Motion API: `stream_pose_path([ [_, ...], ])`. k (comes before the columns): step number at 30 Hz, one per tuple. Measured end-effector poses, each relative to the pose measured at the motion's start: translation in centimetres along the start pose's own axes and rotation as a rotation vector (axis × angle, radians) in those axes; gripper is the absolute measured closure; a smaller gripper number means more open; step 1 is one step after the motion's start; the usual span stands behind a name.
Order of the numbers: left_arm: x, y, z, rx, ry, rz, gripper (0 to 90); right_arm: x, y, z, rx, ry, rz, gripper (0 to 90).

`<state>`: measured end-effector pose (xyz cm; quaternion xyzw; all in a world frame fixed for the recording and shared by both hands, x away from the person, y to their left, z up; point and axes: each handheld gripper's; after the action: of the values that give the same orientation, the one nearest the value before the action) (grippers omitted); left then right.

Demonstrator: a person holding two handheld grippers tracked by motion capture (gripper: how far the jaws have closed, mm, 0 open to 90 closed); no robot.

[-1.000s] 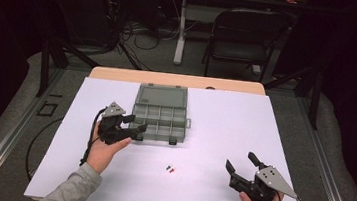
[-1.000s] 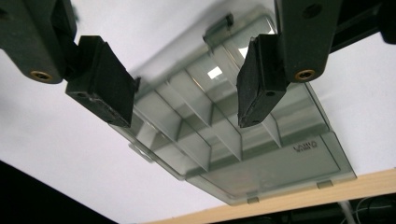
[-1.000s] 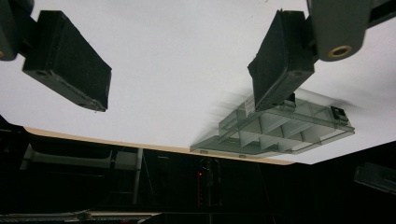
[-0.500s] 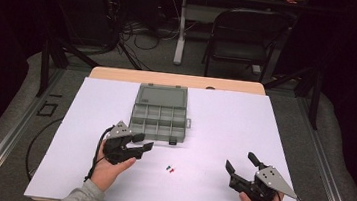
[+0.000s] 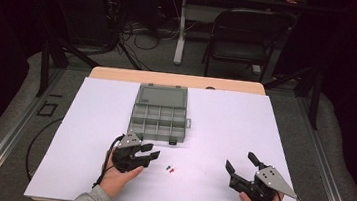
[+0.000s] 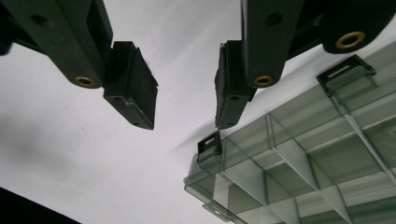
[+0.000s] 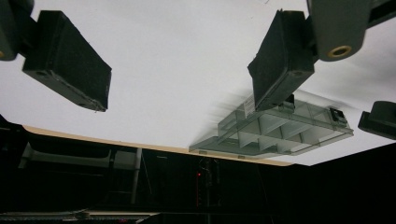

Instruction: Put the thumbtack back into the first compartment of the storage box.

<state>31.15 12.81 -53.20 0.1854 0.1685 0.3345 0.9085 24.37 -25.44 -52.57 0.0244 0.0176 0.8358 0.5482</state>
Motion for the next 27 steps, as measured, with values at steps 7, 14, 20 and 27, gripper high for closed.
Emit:
stream_pose_path([
  [7,-1.0,-1.7,-0.8,0.049,-0.005,-0.039,64.2,0.0,0.0,0.0,0.004,0.002,-0.001,19.5],
  [14,-2.0,-3.3,-1.4,0.099,-0.018,-0.063,70.4,0.0,0.0,0.0,0.004,0.002,0.000,19.5],
  [20,-2.1,-3.7,-1.5,0.113,-0.018,-0.066,74.5,0.0,0.0,0.0,0.006,0.003,0.001,19.5],
  [27,-2.1,-4.2,-1.7,0.140,-0.008,-0.083,76.8,0.0,0.0,0.0,0.003,0.004,0.001,19.5],
])
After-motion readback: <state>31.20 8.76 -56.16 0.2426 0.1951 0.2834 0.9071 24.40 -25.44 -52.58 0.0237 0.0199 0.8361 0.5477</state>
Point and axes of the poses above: each handheld gripper's, and its own axes: y roughly backward along the jaws, z roughly out of its top, x roughly to its left, and after that the axes turned 7 degrees about -x, right-handed
